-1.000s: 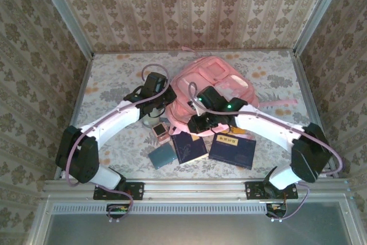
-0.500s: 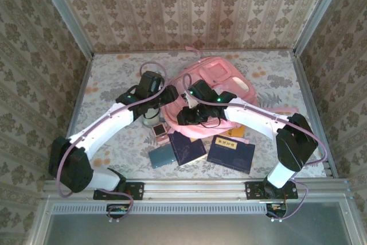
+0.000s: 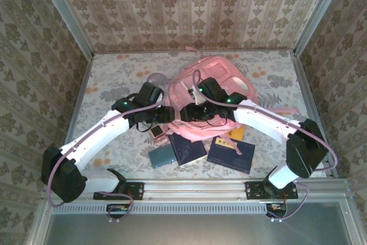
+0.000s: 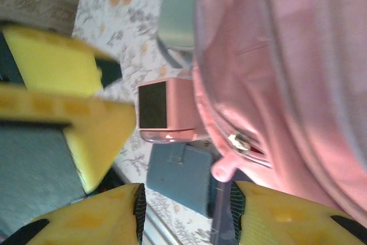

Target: Pack the student bag

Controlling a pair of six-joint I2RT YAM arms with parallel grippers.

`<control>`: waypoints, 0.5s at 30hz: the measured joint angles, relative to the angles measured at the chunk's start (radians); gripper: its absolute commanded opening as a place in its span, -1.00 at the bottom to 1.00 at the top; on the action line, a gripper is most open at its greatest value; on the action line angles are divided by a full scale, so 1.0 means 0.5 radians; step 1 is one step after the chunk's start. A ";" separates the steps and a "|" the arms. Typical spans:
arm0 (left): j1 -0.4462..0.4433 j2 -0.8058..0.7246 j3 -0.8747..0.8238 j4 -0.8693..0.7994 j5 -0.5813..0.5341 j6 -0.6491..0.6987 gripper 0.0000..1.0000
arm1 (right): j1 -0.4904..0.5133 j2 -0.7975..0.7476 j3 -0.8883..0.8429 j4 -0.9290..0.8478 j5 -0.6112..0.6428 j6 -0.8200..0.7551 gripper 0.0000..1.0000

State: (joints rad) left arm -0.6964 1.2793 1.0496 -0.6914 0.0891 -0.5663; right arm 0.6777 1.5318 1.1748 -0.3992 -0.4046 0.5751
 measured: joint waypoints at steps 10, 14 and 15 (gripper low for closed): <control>-0.387 0.430 0.148 -0.248 -0.202 0.103 0.26 | -0.186 -0.359 -0.243 -0.114 0.504 -0.061 -0.08; -0.456 0.565 0.300 -0.286 -0.314 0.126 0.27 | -0.191 -0.362 -0.285 -0.114 0.541 -0.082 -0.08; -0.468 0.594 0.331 -0.292 -0.339 0.131 0.27 | -0.191 -0.362 -0.295 -0.111 0.541 -0.083 -0.08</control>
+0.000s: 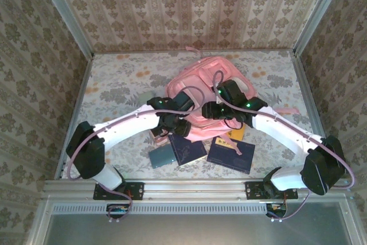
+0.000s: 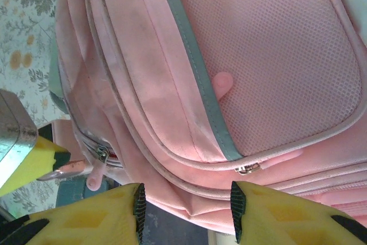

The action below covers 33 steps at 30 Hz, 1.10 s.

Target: Pack the student bag

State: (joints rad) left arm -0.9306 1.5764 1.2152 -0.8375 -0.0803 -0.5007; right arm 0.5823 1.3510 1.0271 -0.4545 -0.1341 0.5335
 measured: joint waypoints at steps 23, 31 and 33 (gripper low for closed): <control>-0.138 0.270 0.106 -0.105 -0.344 0.162 -1.00 | 0.000 0.000 -0.082 0.004 -0.001 -0.014 -0.16; -0.047 0.079 -0.023 -0.024 -0.192 0.181 -1.00 | 0.060 -0.016 -0.113 0.005 -0.015 -0.163 -0.05; -0.005 0.019 -0.050 0.010 -0.113 0.184 -1.00 | 0.098 -0.038 -0.151 0.027 -0.013 -0.232 -0.04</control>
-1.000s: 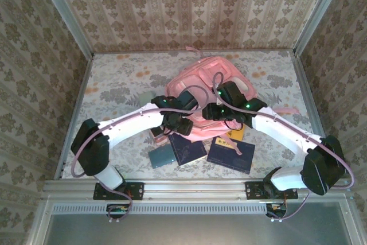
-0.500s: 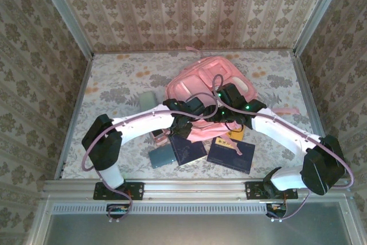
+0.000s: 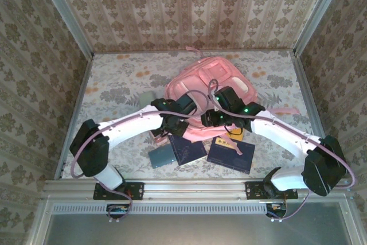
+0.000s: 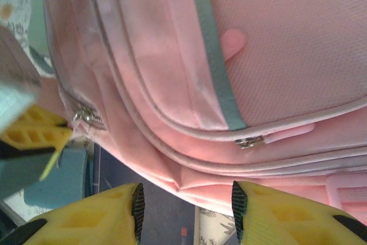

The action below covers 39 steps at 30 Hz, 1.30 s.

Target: Pack the student bag

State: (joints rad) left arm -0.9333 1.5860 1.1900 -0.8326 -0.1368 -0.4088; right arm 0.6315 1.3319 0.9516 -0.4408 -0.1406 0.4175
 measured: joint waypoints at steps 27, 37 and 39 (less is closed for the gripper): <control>0.272 -0.281 -0.278 0.278 0.509 0.050 -1.00 | 0.403 0.423 -0.294 0.938 0.267 -1.392 -0.34; 0.312 -0.284 -0.311 0.350 0.530 0.050 -1.00 | 0.419 0.447 -0.336 1.085 0.401 -1.488 -1.00; 0.312 -0.284 -0.311 0.357 0.546 0.050 -1.00 | 0.416 0.394 -0.374 1.093 0.401 -1.485 -1.00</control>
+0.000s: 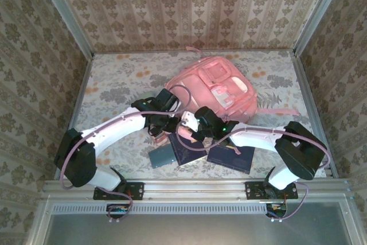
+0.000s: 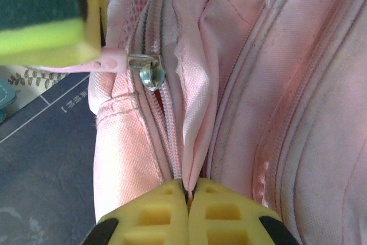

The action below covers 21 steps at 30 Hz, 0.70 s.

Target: Pack the student bag

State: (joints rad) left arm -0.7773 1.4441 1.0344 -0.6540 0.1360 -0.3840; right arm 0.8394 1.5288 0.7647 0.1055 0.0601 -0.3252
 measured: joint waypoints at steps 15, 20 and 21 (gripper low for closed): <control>0.000 0.081 0.000 0.018 0.022 -0.024 -0.66 | -0.016 -0.127 -0.045 0.008 -0.039 0.082 -1.00; 0.000 0.122 0.000 0.031 0.035 -0.031 -0.56 | -0.021 -0.128 -0.046 0.008 -0.047 0.092 -1.00; 0.000 0.125 0.000 0.032 0.035 -0.032 -0.55 | -0.021 -0.127 -0.046 0.008 -0.053 0.095 -1.00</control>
State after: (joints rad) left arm -0.7773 1.5066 1.0344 -0.6380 0.1535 -0.4000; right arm 0.8291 1.4651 0.7418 0.1093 0.0338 -0.2775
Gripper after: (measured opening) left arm 0.218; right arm 0.059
